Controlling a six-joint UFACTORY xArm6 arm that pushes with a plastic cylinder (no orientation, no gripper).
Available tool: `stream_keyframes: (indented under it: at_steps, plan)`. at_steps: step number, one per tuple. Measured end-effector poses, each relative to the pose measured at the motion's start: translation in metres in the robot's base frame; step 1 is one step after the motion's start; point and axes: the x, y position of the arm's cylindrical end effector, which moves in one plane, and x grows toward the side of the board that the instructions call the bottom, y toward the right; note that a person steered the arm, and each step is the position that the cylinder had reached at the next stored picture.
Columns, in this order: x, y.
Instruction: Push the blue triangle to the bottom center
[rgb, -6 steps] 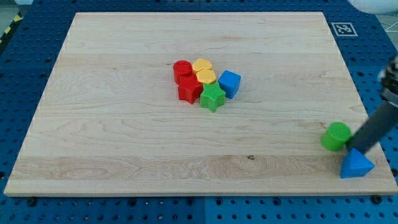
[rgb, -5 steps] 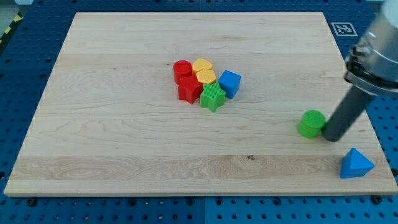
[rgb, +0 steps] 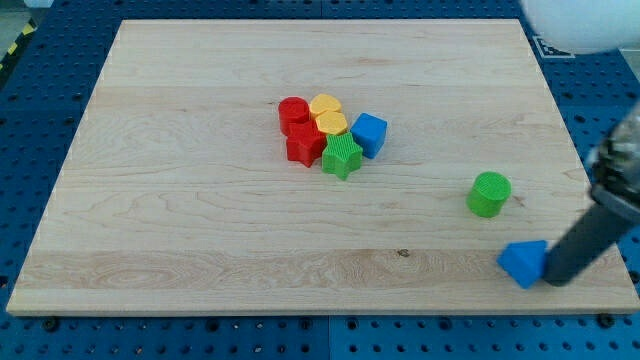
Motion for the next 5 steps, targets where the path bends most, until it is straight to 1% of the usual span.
stream_keyframes:
  at_steps: [1,2,3,4,5]
  plan:
    - [-0.025,-0.044]
    - [-0.038,-0.082]
    - [-0.038,-0.115]
    - [-0.037,-0.132]
    - [-0.026,-0.133]
